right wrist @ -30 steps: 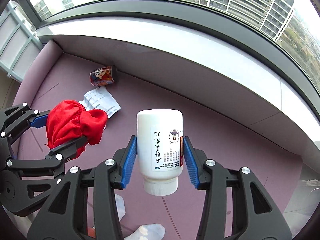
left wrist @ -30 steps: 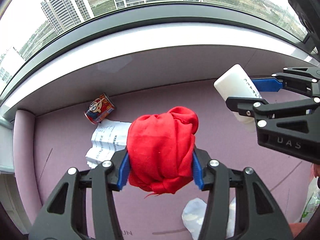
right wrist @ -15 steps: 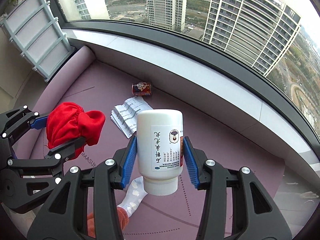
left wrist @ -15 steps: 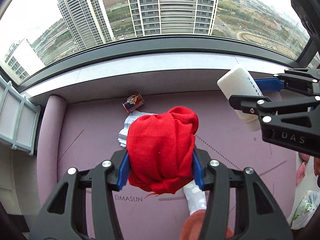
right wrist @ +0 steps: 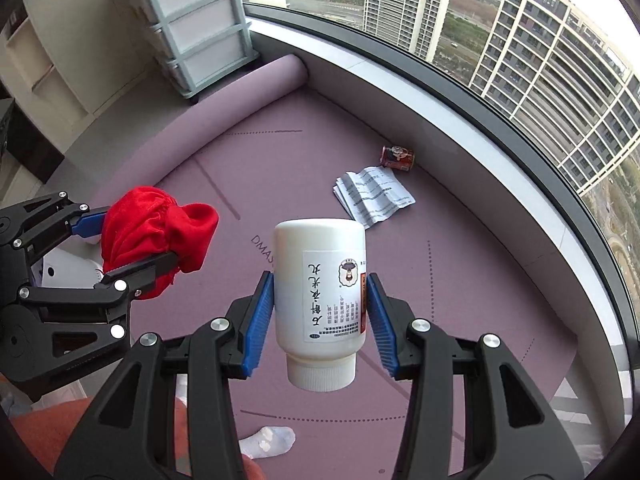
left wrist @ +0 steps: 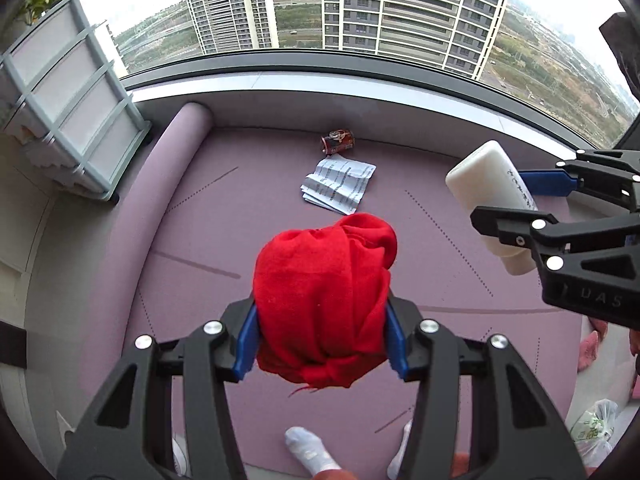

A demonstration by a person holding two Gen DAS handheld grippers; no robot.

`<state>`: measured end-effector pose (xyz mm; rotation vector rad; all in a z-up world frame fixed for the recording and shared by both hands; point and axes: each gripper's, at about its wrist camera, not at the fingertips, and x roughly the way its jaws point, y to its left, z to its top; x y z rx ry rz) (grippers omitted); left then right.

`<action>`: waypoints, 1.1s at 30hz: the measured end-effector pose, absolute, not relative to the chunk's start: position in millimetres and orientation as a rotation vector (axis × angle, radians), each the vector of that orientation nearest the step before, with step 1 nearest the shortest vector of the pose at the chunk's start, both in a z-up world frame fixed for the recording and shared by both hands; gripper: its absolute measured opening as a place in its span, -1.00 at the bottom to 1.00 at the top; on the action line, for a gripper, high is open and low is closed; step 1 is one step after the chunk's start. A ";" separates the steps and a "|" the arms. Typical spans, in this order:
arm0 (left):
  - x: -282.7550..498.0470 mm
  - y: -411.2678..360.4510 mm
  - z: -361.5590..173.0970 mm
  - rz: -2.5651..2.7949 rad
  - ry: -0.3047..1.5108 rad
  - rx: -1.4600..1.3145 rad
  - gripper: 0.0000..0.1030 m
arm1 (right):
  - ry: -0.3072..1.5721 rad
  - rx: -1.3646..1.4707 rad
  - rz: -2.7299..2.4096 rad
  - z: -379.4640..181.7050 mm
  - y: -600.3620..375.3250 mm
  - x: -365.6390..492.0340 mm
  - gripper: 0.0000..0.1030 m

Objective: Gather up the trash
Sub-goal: 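Carry the pill bottle and red cloth over the grey bin with both tools, then open both tools to drop the pill bottle and red cloth into the bin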

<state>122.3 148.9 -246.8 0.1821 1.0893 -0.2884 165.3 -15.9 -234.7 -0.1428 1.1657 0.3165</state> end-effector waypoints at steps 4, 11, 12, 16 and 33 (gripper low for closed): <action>91.2 232.8 -248.3 -0.192 1.117 0.131 0.00 | 1.172 -0.193 0.422 -235.4 68.1 148.0 -0.14; 19.8 413.2 -256.0 -0.054 1.129 0.079 0.00 | 1.119 -0.265 0.593 -230.0 256.0 105.0 -0.14; 6.0 439.8 -256.0 -0.033 1.131 0.084 0.00 | 1.119 -0.272 0.619 -231.9 285.2 96.1 -0.14; -46.3 548.4 -265.5 0.074 1.175 0.085 0.00 | 1.152 -0.280 0.722 -241.8 395.2 54.0 -0.14; -148.9 755.2 -314.7 0.335 1.274 0.007 0.11 | 1.156 -0.402 1.005 -278.8 658.1 -37.8 -0.11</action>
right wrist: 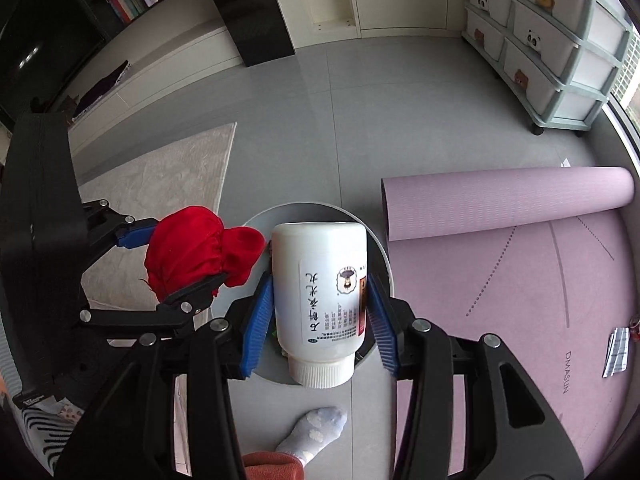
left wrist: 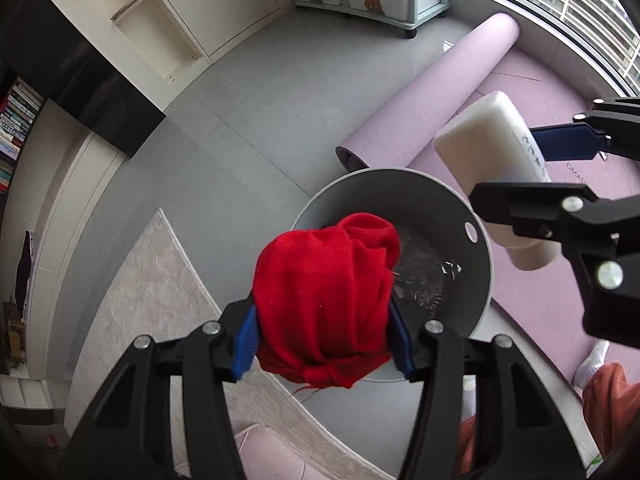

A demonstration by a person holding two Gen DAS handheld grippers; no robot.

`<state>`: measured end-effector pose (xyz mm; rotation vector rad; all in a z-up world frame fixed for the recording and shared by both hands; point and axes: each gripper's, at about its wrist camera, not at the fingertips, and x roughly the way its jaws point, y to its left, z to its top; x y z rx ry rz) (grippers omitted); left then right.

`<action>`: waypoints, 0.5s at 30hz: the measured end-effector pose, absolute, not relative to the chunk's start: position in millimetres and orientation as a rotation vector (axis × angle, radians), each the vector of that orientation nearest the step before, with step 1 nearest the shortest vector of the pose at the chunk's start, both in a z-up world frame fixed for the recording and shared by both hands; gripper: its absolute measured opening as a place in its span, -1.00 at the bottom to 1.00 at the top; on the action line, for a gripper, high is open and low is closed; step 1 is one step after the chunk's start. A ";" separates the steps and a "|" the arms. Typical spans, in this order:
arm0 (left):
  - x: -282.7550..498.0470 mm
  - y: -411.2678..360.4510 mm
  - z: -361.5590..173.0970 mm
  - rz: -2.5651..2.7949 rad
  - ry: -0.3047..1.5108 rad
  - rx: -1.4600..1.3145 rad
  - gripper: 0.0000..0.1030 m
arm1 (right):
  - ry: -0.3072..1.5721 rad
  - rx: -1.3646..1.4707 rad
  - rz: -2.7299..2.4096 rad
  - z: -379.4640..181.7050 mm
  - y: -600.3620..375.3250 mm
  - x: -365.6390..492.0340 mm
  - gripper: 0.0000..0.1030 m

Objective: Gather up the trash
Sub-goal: 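Open both tools to drop the pill bottle and red cloth into the bin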

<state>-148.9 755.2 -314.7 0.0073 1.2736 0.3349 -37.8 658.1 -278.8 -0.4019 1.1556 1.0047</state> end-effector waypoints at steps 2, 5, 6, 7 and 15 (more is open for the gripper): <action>-147.4 758.8 -317.6 0.333 1.279 0.000 0.23 | 1.154 -0.408 0.996 -282.9 672.8 -39.8 0.13; -146.5 763.6 -317.4 0.341 1.265 0.012 0.43 | 1.140 -0.416 0.986 -282.5 679.9 -41.6 0.23; -147.0 766.4 -317.9 0.339 1.265 0.017 0.44 | 1.138 -0.419 0.984 -282.0 680.1 -41.6 0.23; -148.2 764.2 -316.1 0.339 1.266 0.021 0.44 | 1.136 -0.422 0.981 -281.1 679.1 -42.3 0.23; -142.9 752.9 -309.5 0.313 1.265 0.056 0.44 | 1.143 -0.419 0.919 -274.7 641.4 -38.0 0.23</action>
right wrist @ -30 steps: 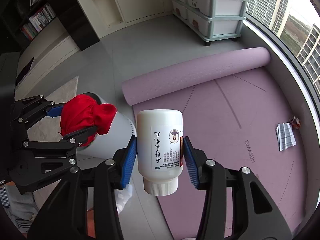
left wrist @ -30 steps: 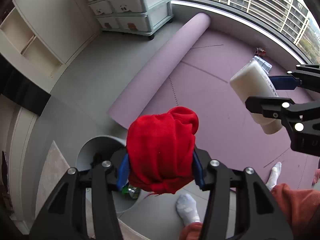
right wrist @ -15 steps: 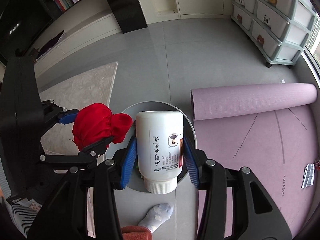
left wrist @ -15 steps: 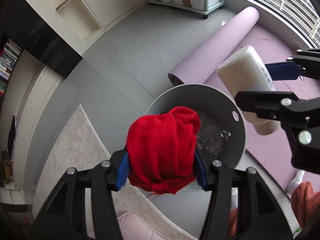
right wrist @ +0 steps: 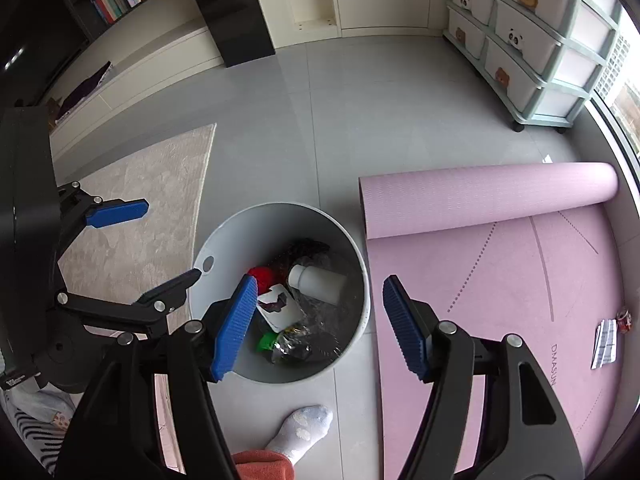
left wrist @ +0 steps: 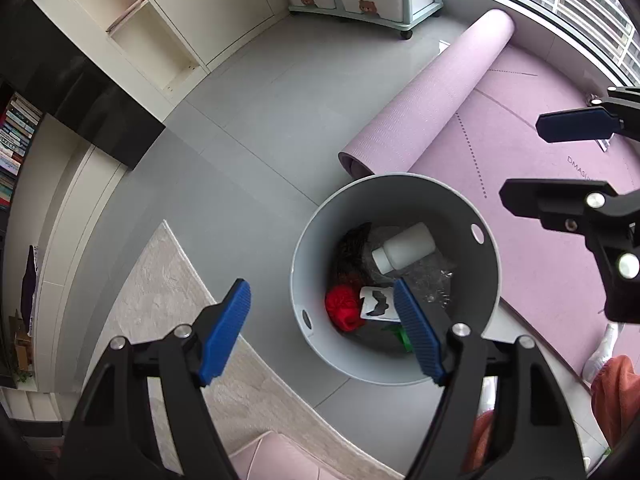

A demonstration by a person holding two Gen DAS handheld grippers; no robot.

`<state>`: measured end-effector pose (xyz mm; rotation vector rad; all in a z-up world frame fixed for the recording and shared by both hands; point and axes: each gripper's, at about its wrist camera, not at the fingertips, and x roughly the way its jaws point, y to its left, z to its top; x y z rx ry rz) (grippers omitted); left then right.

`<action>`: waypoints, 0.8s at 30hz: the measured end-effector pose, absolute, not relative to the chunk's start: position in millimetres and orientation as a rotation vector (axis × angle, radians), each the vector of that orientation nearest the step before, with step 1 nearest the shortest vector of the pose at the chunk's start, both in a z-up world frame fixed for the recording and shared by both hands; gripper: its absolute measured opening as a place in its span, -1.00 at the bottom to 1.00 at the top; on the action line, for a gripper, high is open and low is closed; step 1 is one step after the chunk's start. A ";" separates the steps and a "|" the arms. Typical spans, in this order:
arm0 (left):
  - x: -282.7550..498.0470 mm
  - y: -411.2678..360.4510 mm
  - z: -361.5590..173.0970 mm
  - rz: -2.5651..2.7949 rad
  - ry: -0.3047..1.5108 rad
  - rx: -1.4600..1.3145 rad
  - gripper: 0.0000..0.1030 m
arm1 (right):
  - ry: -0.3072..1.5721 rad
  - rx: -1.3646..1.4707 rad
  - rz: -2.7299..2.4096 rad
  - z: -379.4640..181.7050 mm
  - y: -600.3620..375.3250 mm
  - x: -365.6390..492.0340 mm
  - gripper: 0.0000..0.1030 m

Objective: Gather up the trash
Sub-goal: 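Open both tools to drop the pill bottle and red cloth into the bin, then move both tools back over the mat toward the can and papers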

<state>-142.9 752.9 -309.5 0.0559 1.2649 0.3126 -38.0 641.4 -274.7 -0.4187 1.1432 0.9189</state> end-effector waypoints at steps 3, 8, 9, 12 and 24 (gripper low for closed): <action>-133.0 733.2 -303.8 0.281 1.259 0.067 0.44 | 1.146 -0.401 0.872 -271.6 609.9 -30.2 0.23; -102.3 674.3 -292.5 0.202 1.229 0.118 0.44 | 1.162 -0.341 0.756 -267.6 536.6 -9.7 0.23; -93.6 660.2 -289.9 0.185 1.221 0.125 0.44 | 1.160 -0.329 0.729 -266.4 519.0 -4.5 0.23; -63.9 612.8 -281.0 0.135 1.190 0.146 0.44 | 1.152 -0.280 0.646 -260.1 460.2 13.4 0.23; 61.2 378.0 -245.6 -0.014 1.075 0.228 0.44 | 1.070 -0.161 0.378 -233.1 178.5 103.2 0.23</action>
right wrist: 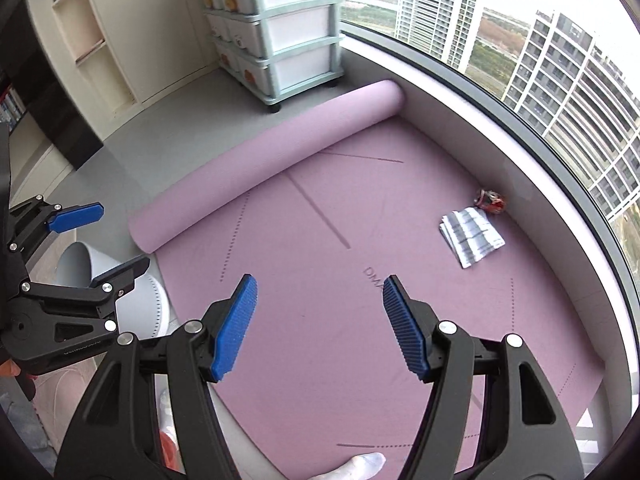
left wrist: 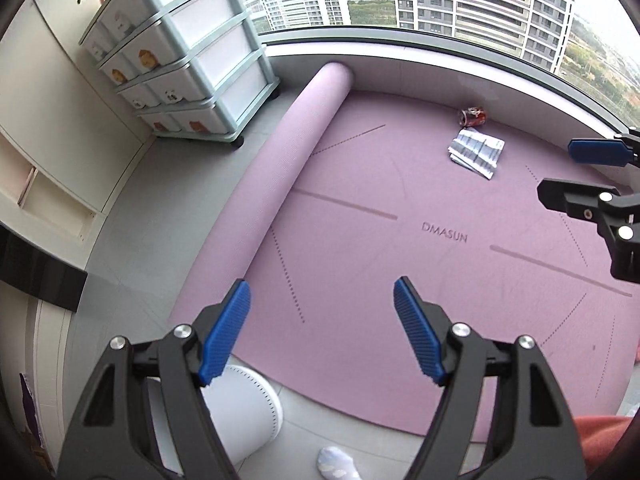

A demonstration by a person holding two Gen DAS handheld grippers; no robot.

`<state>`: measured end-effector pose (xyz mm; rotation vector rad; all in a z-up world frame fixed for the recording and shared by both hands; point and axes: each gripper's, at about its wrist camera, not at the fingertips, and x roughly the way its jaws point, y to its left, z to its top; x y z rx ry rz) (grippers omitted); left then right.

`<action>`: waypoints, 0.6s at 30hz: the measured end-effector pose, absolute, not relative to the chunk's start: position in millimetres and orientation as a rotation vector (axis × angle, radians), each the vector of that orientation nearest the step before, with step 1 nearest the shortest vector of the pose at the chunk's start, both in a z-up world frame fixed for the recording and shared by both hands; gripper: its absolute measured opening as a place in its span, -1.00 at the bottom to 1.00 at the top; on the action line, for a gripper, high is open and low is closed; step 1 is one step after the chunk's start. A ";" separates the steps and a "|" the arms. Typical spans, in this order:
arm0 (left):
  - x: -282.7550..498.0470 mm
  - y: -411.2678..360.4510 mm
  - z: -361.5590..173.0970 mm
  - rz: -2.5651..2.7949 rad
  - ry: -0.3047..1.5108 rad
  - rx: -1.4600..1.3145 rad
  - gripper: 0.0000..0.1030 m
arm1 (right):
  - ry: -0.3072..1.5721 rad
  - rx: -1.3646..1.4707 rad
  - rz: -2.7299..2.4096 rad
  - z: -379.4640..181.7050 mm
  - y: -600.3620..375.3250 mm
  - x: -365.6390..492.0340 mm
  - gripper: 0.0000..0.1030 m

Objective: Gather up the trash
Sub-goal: 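Move both tools back over the mat toward the can and papers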

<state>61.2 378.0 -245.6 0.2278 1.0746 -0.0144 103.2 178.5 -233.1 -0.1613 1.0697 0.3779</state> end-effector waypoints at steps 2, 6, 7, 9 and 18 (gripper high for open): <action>79.1 340.0 -240.6 -0.029 1.065 0.225 0.44 | 1.059 -0.145 0.338 -229.2 131.7 118.0 0.23; 109.3 269.4 -232.1 -0.057 1.045 0.229 0.47 | 1.049 -0.121 0.273 -214.7 52.6 153.9 0.23; 116.1 254.0 -230.9 -0.068 1.039 0.231 0.49 | 1.046 -0.120 0.259 -212.9 35.5 160.9 0.23; 130.1 225.3 -230.6 -0.095 1.032 0.243 0.49 | 1.046 -0.124 0.231 -210.3 4.4 174.4 0.23; 205.7 151.1 -235.4 -0.223 0.993 0.328 0.49 | 1.070 -0.075 0.137 -224.8 -80.7 237.3 0.23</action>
